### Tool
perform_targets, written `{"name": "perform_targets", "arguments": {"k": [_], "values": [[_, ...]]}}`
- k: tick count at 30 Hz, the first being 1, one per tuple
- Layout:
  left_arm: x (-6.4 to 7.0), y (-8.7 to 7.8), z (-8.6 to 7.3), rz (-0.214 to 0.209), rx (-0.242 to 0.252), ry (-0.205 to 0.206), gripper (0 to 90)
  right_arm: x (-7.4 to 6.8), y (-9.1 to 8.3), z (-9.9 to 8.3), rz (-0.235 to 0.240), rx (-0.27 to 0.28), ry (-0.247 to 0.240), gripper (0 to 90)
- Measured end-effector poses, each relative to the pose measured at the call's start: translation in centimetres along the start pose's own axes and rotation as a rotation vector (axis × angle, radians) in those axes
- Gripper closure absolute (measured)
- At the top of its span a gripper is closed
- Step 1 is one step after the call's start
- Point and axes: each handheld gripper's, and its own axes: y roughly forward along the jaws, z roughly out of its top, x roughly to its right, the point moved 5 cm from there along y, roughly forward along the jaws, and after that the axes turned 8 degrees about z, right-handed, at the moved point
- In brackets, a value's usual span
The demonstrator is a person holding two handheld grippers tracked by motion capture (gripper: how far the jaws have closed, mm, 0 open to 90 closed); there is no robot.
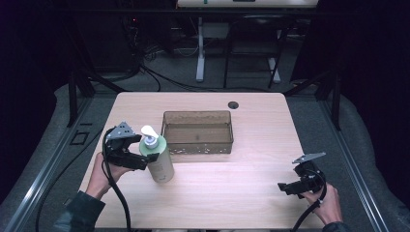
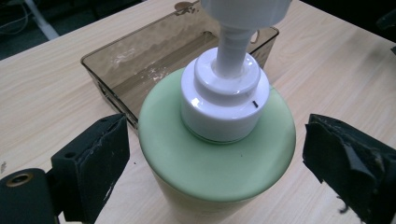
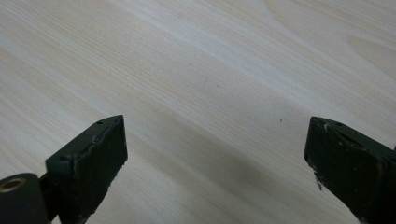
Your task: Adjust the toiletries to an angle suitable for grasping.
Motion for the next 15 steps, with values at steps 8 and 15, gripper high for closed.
{"name": "perform_targets", "arguments": {"k": [8,15], "values": [[0.0,0.9,0.0,-0.023,-0.005,0.033,11.8,-0.1,0.1,0.0,0.007,-0.005,-0.003,5.8],[1.2,1.3,0.2,0.048,0.001,0.012,12.0,-0.1,0.1,0.1,0.009,-0.006,-0.009,6.2]]}}
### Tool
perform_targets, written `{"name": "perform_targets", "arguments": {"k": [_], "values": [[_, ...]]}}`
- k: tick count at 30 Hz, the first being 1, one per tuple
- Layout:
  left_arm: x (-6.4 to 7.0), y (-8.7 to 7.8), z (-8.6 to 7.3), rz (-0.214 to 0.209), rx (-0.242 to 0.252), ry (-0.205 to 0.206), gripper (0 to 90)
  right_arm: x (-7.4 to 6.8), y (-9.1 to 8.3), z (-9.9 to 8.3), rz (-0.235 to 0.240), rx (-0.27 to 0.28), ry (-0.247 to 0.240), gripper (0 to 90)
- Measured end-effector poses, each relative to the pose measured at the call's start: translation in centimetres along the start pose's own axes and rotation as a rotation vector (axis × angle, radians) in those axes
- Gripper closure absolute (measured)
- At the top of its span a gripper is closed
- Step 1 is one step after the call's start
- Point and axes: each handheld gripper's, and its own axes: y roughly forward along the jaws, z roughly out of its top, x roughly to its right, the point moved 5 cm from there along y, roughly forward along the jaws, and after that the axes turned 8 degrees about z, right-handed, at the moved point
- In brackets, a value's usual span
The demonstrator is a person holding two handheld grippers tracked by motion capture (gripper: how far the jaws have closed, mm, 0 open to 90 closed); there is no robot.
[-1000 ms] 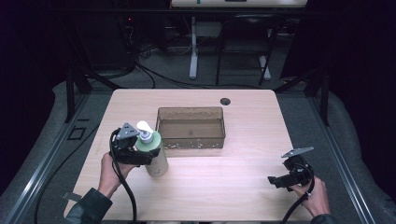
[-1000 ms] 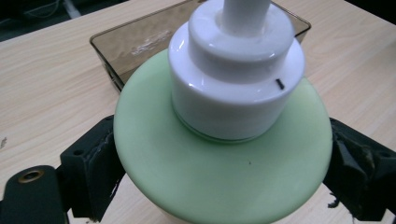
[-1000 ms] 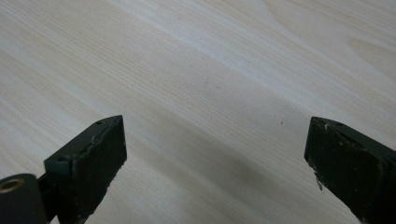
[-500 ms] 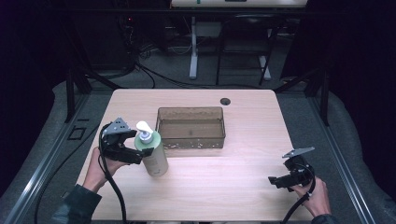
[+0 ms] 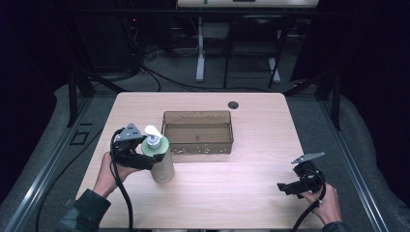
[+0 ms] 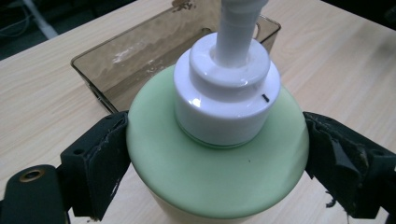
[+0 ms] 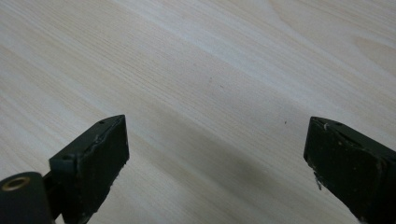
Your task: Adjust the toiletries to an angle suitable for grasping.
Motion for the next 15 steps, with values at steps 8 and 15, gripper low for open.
{"name": "perform_targets", "arguments": {"k": [8,15], "values": [[1.8,0.5,0.8,0.079,-0.024,-0.007,11.8,0.0,0.1,0.0,0.003,-0.005,-0.008,6.6],[0.4,0.0,0.4,0.035,-0.057,-0.002,6.7,-0.1,-0.3,0.0,-0.003,0.004,-0.013,6.9]]}}
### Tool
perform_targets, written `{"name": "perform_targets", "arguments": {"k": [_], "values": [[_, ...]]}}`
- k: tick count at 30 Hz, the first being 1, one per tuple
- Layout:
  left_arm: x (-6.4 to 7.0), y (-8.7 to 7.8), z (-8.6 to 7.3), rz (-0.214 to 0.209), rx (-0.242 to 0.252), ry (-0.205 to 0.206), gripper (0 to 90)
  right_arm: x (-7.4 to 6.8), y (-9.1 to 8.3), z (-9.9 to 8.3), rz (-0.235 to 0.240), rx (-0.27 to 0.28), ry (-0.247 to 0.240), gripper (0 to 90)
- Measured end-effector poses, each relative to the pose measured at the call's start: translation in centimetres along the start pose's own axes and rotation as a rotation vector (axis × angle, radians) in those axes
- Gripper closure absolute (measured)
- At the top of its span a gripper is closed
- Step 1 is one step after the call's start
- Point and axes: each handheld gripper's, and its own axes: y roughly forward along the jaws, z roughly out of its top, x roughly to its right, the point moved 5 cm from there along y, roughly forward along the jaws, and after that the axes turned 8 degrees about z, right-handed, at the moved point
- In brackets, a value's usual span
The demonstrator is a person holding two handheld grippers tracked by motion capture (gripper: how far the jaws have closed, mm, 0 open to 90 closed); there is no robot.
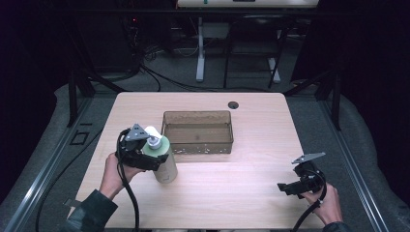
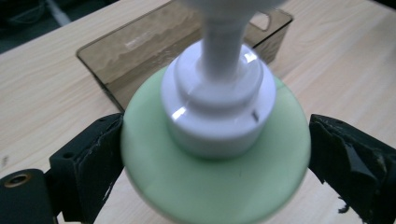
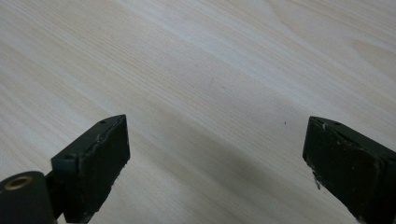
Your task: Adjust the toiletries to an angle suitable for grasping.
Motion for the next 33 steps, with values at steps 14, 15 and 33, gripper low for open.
{"name": "perform_targets", "arguments": {"k": [14,15,33], "values": [[-1.8,-3.6,4.4,-0.087,0.003,0.216,2.7,-0.3,0.2,0.1,0.021,-0.008,-0.01,7.8],[-2.0,-3.7,4.9,-0.091,-0.005,0.25,3.3,-0.3,0.2,0.1,0.018,-0.01,-0.012,7.8],[-0.4,-2.1,7.3,-0.167,-0.126,0.474,44.4,-0.2,0.2,-0.1,0.025,-0.016,-0.012,9.3]]}}
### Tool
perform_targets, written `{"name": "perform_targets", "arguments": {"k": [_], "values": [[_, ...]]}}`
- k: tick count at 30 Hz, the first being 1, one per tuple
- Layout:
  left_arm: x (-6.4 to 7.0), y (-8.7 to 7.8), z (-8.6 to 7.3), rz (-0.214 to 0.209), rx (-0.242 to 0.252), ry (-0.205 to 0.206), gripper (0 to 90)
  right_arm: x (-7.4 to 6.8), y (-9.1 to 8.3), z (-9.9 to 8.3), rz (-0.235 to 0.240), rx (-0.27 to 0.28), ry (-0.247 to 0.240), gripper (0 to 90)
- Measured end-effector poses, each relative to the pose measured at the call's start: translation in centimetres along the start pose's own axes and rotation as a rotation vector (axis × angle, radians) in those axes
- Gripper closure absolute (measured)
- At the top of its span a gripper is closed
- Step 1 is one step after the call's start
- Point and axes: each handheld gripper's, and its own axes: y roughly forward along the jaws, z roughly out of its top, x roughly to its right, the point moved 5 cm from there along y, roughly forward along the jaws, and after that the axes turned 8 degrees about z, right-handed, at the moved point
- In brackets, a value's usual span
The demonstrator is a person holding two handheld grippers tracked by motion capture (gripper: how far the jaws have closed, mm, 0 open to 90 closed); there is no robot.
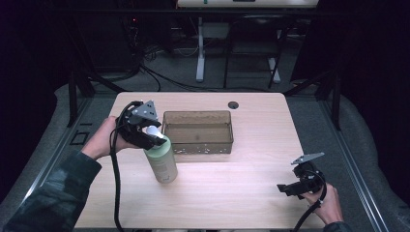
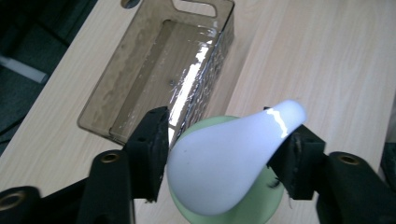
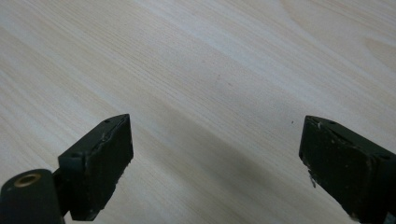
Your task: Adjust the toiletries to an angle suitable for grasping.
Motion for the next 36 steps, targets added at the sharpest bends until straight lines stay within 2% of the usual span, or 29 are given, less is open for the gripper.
{"name": "perform_targets", "arguments": {"k": [4,9,15,16,18,20,25,28,29,31,32,34,36], "values": [[0.0,0.0,0.1,-0.002,-0.012,-0.001,47.9,-0.1,0.0,0.0,0.004,0.0,-0.003,9.3],[-0.1,-0.1,0.3,-0.013,-0.015,-0.04,52.7,-0.1,-0.1,0.0,0.003,0.003,-0.003,9.2],[0.2,-0.4,1.0,0.001,-0.015,-0.078,58.8,-0.1,-0.1,0.0,0.006,0.002,0.002,9.3],[0.2,-0.4,1.1,0.002,-0.016,-0.073,59.6,-0.1,-0.1,0.0,0.005,0.002,0.001,9.3],[0.3,-0.4,1.3,0.004,-0.025,-0.063,60.6,-0.2,-0.1,0.0,0.007,0.003,-0.001,9.3],[0.3,-0.5,1.3,-0.011,-0.037,-0.071,61.0,-0.1,-0.1,0.0,0.003,0.001,-0.005,9.3],[0.4,-0.4,1.6,-0.006,-0.061,-0.105,61.7,0.0,-0.1,0.0,0.0,-0.001,-0.003,9.4],[0.5,-0.4,1.6,0.001,-0.07,-0.089,61.2,0.0,-0.1,0.0,-0.001,-0.003,-0.007,9.5],[0.4,-0.3,1.6,0.002,-0.068,-0.084,56.1,0.0,-0.1,0.0,0.0,-0.004,-0.008,9.5],[0.4,-0.2,1.6,-0.024,-0.072,-0.052,53.5,0.0,-0.1,0.0,-0.001,-0.005,-0.008,9.6],[0.3,-0.2,1.5,-0.018,-0.078,-0.04,52.1,-0.1,-0.1,0.0,0.003,-0.004,-0.005,9.7],[0.2,-0.1,1.4,-0.034,-0.069,-0.012,54.3,-0.1,-0.1,0.0,0.0,-0.003,-0.003,10.1],[0.0,0.0,1.3,-0.029,-0.068,-0.037,56.2,0.1,-0.2,0.0,-0.004,-0.005,-0.01,10.2]]}}
